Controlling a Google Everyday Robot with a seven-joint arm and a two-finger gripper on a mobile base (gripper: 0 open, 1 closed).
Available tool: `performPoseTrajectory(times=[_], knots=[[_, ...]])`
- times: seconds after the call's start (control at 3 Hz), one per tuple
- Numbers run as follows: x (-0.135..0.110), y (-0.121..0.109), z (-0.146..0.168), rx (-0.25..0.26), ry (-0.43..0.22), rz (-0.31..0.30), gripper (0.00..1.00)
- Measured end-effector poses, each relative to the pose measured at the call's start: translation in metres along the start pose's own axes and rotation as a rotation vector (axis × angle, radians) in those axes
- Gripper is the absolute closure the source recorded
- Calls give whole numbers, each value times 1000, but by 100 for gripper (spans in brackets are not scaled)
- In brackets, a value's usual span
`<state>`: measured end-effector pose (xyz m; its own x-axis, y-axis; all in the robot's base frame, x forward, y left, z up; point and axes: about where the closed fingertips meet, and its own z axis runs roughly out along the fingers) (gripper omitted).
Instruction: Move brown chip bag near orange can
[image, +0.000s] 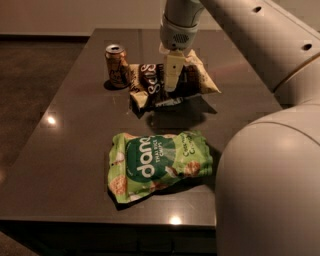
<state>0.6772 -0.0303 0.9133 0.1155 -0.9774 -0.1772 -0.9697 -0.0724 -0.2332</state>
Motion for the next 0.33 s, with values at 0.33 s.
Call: performPoseTrajectory(times=[0.33], knots=[[0, 0, 0, 1, -1, 0, 0]])
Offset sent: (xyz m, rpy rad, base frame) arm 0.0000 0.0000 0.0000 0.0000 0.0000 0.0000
